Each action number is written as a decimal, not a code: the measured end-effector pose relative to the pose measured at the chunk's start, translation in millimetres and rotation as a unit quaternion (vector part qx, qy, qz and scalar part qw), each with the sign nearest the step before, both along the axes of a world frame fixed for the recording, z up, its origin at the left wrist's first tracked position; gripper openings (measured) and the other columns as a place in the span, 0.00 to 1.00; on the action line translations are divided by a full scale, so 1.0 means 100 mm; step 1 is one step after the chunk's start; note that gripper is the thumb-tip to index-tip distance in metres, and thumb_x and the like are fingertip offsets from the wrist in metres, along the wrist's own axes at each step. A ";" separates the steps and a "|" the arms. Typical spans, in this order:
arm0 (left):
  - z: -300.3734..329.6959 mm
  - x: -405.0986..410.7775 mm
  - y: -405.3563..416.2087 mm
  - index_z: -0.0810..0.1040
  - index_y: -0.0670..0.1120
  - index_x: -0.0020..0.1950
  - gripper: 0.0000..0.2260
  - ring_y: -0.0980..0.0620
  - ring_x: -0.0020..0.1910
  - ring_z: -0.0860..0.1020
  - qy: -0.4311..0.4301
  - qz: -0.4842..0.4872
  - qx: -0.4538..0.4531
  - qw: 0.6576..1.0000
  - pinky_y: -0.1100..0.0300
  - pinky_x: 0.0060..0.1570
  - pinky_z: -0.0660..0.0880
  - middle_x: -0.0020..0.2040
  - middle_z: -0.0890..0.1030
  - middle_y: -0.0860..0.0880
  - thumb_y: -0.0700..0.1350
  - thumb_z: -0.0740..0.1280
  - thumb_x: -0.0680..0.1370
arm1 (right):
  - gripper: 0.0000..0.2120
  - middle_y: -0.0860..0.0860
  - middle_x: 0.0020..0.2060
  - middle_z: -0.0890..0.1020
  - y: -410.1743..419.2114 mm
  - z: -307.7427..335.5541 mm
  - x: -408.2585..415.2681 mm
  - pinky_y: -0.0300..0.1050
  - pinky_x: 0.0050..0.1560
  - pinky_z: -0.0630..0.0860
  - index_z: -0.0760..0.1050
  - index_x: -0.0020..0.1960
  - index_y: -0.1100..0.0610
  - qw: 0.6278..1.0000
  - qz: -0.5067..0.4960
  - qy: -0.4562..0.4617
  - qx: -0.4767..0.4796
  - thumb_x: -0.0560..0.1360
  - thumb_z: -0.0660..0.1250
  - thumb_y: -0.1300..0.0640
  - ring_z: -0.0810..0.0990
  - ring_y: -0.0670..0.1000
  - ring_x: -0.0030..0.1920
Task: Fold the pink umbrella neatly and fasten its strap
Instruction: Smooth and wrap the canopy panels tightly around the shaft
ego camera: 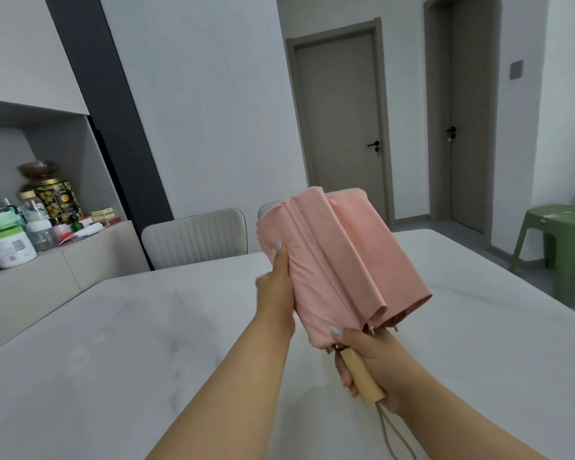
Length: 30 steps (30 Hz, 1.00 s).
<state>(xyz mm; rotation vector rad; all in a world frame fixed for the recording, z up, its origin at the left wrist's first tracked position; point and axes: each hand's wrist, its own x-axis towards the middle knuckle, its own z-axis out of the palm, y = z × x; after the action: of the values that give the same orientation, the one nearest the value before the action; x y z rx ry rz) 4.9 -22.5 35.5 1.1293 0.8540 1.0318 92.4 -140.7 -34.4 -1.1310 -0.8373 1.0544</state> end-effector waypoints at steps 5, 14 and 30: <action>0.63 -0.12 0.06 0.77 0.40 0.52 0.21 0.38 0.46 0.75 0.103 0.207 0.290 0.929 0.45 0.50 0.74 0.49 0.77 0.37 0.56 0.63 0.72 | 0.15 0.59 0.24 0.75 0.01 0.00 0.04 0.43 0.25 0.71 0.73 0.48 0.67 0.997 -0.041 -0.065 -0.006 0.73 0.70 0.55 0.74 0.53 0.22; 1.35 -0.03 0.17 0.75 0.40 0.40 0.24 0.43 0.47 0.75 0.449 0.019 0.390 0.804 0.53 0.49 0.70 0.42 0.77 0.44 0.60 0.56 0.80 | 0.24 0.59 0.26 0.75 0.01 -0.01 0.03 0.47 0.28 0.73 0.70 0.55 0.66 0.992 -0.050 -0.115 -0.011 0.66 0.68 0.52 0.75 0.55 0.23; 1.46 -0.15 0.26 0.79 0.47 0.27 0.25 0.52 0.36 0.75 0.243 -0.224 0.217 0.919 0.58 0.40 0.68 0.38 0.82 0.49 0.56 0.60 0.80 | 0.21 0.75 0.41 0.76 0.02 -0.05 0.05 0.46 0.28 0.73 0.73 0.55 0.60 0.994 -0.026 -0.109 -0.011 0.67 0.71 0.51 0.73 0.58 0.27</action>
<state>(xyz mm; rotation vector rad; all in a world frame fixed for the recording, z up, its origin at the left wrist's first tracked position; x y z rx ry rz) -9.8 3.4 182.0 1.9111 0.7049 0.5660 97.7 -138.2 -39.4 -1.2947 -0.9645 0.9101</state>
